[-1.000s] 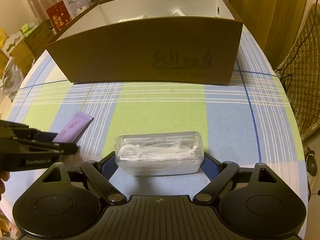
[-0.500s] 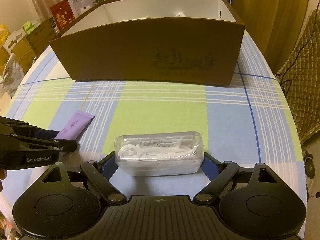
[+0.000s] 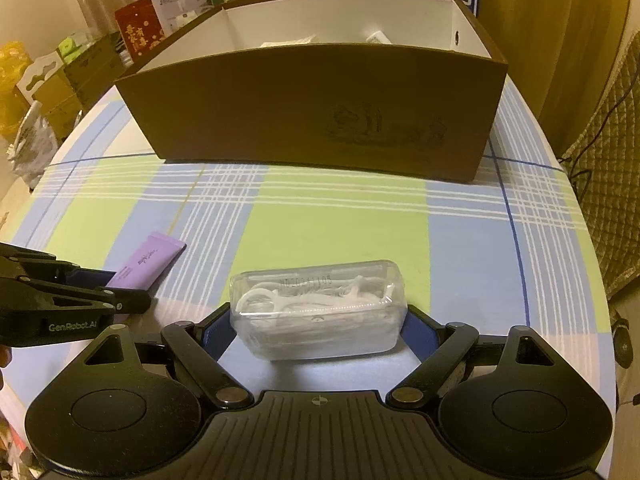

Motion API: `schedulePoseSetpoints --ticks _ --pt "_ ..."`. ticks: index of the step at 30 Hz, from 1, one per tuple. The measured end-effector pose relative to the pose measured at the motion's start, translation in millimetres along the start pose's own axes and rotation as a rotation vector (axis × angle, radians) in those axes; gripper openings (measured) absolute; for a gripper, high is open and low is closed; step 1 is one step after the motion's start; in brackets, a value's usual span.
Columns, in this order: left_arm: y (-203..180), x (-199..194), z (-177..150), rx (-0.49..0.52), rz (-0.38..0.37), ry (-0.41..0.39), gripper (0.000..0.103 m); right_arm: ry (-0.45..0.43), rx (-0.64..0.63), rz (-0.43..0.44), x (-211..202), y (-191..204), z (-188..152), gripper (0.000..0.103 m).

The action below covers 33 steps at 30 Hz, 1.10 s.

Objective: Organize objects
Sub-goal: 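Carry the clear case with the right tool while the left tool carries the tube into the box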

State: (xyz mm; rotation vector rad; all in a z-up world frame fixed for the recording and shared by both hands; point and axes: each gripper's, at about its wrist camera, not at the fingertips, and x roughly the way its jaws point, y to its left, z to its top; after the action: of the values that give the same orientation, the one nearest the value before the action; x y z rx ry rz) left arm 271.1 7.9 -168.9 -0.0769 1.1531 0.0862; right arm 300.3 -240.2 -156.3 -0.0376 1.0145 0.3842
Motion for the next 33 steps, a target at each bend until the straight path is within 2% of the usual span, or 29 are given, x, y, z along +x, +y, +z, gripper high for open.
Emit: schedulePoseSetpoints --ticks 16,33 --pt "13 -31 11 -0.043 -0.014 -0.062 0.028 -0.038 -0.019 0.041 -8 9 14 0.084" --pt "11 -76 60 -0.014 -0.04 -0.2 0.028 -0.135 -0.039 0.11 -34 20 59 0.084"
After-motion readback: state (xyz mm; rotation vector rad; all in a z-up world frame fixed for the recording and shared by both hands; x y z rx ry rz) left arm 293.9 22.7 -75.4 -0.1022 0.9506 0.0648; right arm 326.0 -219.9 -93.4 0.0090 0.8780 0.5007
